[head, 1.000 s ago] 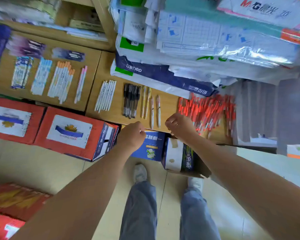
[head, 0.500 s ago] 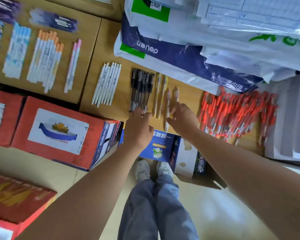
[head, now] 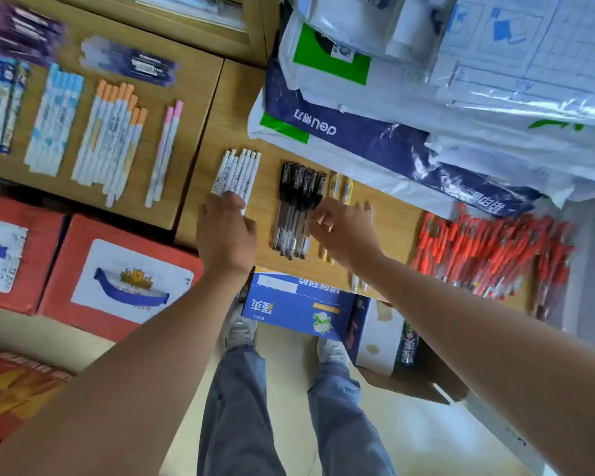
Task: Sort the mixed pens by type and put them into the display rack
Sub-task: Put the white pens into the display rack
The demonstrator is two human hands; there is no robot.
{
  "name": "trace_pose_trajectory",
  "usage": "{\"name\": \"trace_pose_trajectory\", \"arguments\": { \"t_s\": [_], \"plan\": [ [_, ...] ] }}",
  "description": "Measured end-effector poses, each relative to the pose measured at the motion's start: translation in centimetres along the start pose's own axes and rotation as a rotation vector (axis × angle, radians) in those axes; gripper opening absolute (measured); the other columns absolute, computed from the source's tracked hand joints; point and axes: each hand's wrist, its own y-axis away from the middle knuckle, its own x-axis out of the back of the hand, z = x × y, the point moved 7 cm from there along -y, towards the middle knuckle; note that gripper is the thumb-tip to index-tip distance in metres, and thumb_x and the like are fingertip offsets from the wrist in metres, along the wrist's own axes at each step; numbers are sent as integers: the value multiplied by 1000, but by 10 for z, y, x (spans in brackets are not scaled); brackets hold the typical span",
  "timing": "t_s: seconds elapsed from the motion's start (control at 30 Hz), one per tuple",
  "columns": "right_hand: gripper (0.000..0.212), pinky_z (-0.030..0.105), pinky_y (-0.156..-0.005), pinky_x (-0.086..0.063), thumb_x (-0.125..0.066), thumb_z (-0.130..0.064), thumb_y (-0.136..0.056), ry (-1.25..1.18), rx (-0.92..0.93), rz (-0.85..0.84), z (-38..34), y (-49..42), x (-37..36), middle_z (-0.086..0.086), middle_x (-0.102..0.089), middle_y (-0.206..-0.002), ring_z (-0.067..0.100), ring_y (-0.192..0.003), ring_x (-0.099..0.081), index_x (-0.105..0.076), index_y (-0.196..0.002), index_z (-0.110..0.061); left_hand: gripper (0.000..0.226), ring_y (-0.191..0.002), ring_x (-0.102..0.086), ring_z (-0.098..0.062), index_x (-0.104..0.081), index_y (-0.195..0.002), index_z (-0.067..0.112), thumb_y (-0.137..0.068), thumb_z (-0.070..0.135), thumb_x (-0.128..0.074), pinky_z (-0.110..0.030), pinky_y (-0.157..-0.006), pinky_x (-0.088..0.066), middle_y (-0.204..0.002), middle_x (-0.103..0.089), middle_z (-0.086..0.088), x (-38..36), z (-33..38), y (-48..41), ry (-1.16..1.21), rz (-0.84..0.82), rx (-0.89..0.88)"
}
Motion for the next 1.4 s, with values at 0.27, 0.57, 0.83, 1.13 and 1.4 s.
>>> {"name": "trace_pose_trajectory", "arguments": {
  "t_s": [0.27,0.57,0.83,1.13,1.4],
  "plan": [
    [16,37,-66,-58,-59,-36,-89,2,-162,13,-54,-49,-52,2,-68,-79,22,-71,-67,-57,-88,-20,36,-101,-55,-35,-48,-119,5,-87,17,-61,-42,-77,-49,-117,-52,-17,0,-44,-40,-19,-88,8],
    [51,30,-59,-42,-62,-60,-81,131,-343,99,-73,-71,-74,8,-65,-90,28,-84,-63,-58,-97,-12,43,-92,-60,-31,-49,-115,4,-83,26,-66,-34,-69,-43,-108,-58,-13,1,-58,-59,49,-153,-125],
    [52,37,-64,-52,-65,-52,-82,131,-380,86,-77,-66,-66,6,-62,-93,27,-85,-62,-47,-108,-10,55,-89,-61,-31,-43,-122,-1,-80,27,-65,-33,-63,-44,-107,-58,-14,-1,-54,-67,-56,-200,-169],
    [47,28,-52,-34,-69,-40,-82,196,-400,73,-78,-62,-68,3,-49,-84,26,-80,-55,-46,-106,-6,27,-84,-60,-28,-55,-102,1,-91,26,-53,-29,-60,-36,-96,-58,-15,1,-51,-75,-223,-192,-236],
    [37,30,-56,-34,-63,-32,-87,346,-300,41,-83,-62,-66,2,-47,-80,23,-73,-50,-45,-108,-8,29,-86,-59,-33,-51,-109,-3,-93,19,-43,-31,-61,-36,-100,-56,-20,-2,-48,-74,-207,-205,-237]
  ]
}}
